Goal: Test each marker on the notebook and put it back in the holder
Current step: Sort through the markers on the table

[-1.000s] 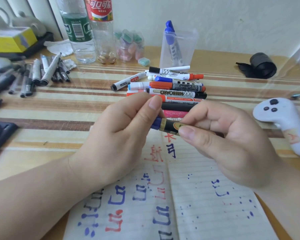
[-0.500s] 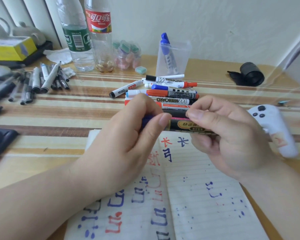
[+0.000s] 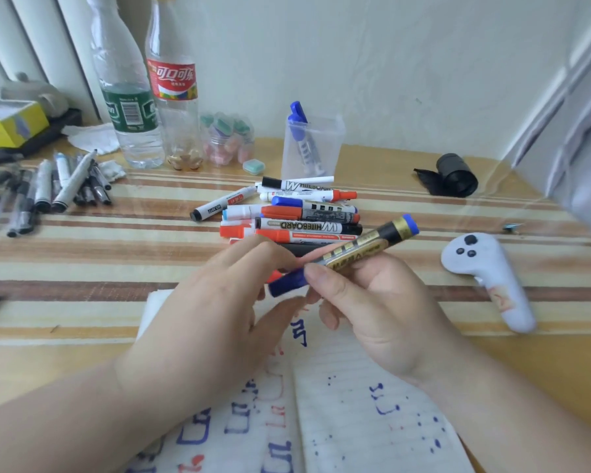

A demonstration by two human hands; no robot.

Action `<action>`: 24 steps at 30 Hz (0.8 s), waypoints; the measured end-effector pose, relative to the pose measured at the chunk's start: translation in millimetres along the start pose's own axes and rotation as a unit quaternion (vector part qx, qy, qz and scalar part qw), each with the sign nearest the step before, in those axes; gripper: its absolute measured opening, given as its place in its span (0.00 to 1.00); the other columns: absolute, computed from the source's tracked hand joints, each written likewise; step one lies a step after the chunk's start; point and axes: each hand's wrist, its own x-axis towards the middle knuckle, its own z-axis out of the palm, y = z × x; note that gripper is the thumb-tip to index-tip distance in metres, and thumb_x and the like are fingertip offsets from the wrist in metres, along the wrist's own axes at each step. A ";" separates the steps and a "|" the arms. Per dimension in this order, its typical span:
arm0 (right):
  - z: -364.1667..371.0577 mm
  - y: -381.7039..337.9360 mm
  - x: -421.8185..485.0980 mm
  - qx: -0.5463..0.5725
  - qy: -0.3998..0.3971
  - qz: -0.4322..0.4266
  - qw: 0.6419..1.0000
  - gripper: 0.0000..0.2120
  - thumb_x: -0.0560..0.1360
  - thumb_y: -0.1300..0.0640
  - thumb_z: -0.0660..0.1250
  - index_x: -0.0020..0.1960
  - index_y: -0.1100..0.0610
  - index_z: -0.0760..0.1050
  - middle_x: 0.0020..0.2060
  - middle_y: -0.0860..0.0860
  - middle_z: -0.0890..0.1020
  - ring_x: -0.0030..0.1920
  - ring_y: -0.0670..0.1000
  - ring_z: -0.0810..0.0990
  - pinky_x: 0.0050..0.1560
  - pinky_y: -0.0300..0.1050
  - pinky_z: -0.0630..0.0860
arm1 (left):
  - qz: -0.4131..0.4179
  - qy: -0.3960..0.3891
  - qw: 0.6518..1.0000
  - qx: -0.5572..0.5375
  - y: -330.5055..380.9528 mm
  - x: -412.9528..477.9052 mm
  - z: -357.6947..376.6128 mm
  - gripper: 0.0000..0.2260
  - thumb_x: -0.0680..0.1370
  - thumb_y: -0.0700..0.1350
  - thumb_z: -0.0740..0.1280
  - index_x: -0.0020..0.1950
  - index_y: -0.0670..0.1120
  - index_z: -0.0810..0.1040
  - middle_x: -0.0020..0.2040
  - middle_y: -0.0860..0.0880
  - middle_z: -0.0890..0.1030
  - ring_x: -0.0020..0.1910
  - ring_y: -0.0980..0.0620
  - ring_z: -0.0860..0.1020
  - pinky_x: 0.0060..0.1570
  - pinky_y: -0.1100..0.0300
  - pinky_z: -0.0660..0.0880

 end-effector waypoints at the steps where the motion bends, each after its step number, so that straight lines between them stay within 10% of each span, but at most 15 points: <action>1: -0.5 0.2 0.4 0.012 0.015 0.002 1.000 0.14 0.78 0.50 0.67 0.55 0.60 0.80 0.46 0.62 0.84 0.42 0.60 0.81 0.39 0.50 0.75 | -0.006 -0.002 1.000 0.003 -1.3 -0.9 -0.2 0.14 0.75 0.56 0.71 0.59 0.56 0.74 0.46 0.65 0.69 0.44 0.64 0.73 0.42 0.69 0.71; 5: -3.1 -10.9 -0.7 0.036 0.032 0.004 0.999 0.16 0.81 0.43 0.63 0.55 0.57 0.74 0.44 0.64 0.84 0.42 0.61 0.86 0.36 0.56 0.81 | -0.031 0.017 0.999 -0.002 -3.8 -2.8 -0.3 0.20 0.76 0.65 0.64 0.65 0.60 0.69 0.52 0.67 0.72 0.45 0.63 0.73 0.41 0.66 0.72; 10: -9.9 -20.8 -1.7 -0.111 0.029 -0.018 0.993 0.12 0.75 0.43 0.65 0.56 0.46 0.73 0.28 0.49 0.76 0.29 0.48 0.72 0.32 0.37 0.69 | -0.045 0.034 0.998 -0.023 -6.8 -0.8 0.6 0.22 0.76 0.63 0.64 0.67 0.59 0.66 0.52 0.64 0.74 0.47 0.61 0.74 0.42 0.65 0.73; 14: -14.4 -25.5 0.4 -0.073 0.118 -0.079 0.987 0.10 0.73 0.51 0.73 0.49 0.57 0.80 0.25 0.43 0.77 0.25 0.42 0.72 0.30 0.30 0.67 | -0.050 0.039 0.997 -0.032 -8.3 -1.1 0.6 0.21 0.76 0.61 0.64 0.67 0.60 0.64 0.52 0.63 0.74 0.47 0.61 0.74 0.42 0.63 0.73; 19: -22.9 -23.7 2.9 0.094 0.136 -0.072 0.984 0.05 0.70 0.63 0.75 0.46 0.58 0.83 0.27 0.53 0.72 0.25 0.50 0.64 0.24 0.39 0.62 | -0.041 0.023 0.999 -0.006 -9.9 -2.4 0.1 0.16 0.77 0.58 0.66 0.63 0.60 0.68 0.50 0.67 0.72 0.46 0.64 0.73 0.42 0.72 0.70; 24: -32.0 -53.1 18.5 0.020 0.233 -0.155 0.960 0.03 0.74 0.61 0.74 0.47 0.59 0.82 0.30 0.50 0.77 0.28 0.50 0.68 0.25 0.40 0.64 | -0.020 -0.007 1.000 0.020 -16.0 -1.4 2.7 0.10 0.77 0.58 0.63 0.55 0.57 0.74 0.49 0.64 0.72 0.48 0.61 0.72 0.45 0.69 0.69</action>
